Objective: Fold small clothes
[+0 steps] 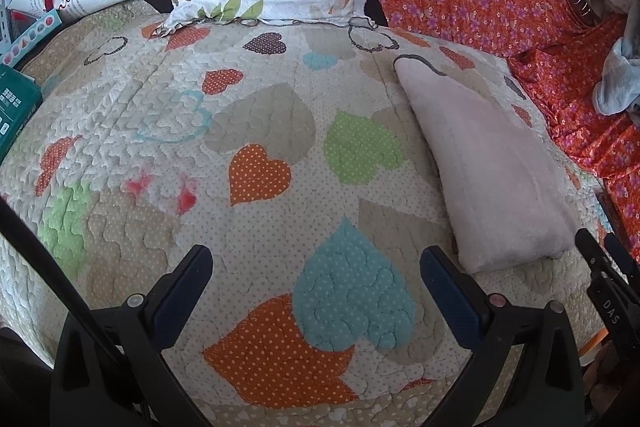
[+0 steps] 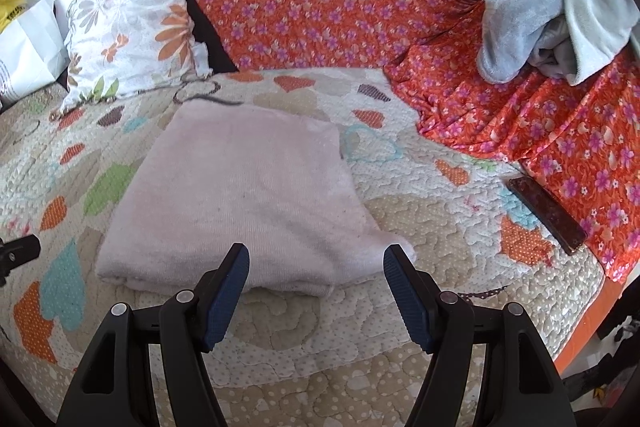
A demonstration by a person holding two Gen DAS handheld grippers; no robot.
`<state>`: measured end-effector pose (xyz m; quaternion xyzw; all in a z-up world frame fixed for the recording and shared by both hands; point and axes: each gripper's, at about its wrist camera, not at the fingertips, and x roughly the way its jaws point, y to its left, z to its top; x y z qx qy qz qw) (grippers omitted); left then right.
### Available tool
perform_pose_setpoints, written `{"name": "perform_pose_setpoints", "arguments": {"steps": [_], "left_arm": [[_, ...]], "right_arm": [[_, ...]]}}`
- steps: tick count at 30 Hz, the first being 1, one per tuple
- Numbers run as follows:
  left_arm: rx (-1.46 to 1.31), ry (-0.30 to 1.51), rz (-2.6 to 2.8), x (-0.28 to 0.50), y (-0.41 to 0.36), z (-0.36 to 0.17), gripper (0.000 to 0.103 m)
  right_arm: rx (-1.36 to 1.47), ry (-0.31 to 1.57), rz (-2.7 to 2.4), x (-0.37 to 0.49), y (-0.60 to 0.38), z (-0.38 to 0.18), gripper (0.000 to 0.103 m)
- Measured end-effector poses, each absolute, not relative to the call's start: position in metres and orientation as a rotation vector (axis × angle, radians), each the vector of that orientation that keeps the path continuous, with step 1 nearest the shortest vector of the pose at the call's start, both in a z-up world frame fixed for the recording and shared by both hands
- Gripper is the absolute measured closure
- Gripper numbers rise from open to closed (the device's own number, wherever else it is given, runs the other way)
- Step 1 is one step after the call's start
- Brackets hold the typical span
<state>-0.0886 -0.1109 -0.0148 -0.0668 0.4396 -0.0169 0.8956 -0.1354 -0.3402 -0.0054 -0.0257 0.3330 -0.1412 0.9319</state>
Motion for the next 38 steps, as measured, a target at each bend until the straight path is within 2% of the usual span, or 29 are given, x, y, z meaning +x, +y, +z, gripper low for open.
{"name": "perform_pose_setpoints", "arguments": {"steps": [6, 38], "left_arm": [[-0.136, 0.898, -0.037, -0.089, -0.111, -0.012, 0.0], [-0.15, 0.889, -0.07, -0.091, -0.114, -0.015, 0.0]], "right_arm": [[-0.041, 0.637, -0.325, -0.142, -0.344, 0.003, 0.025], [-0.062, 0.693, -0.286, -0.134, -0.339, -0.012, 0.024]]}}
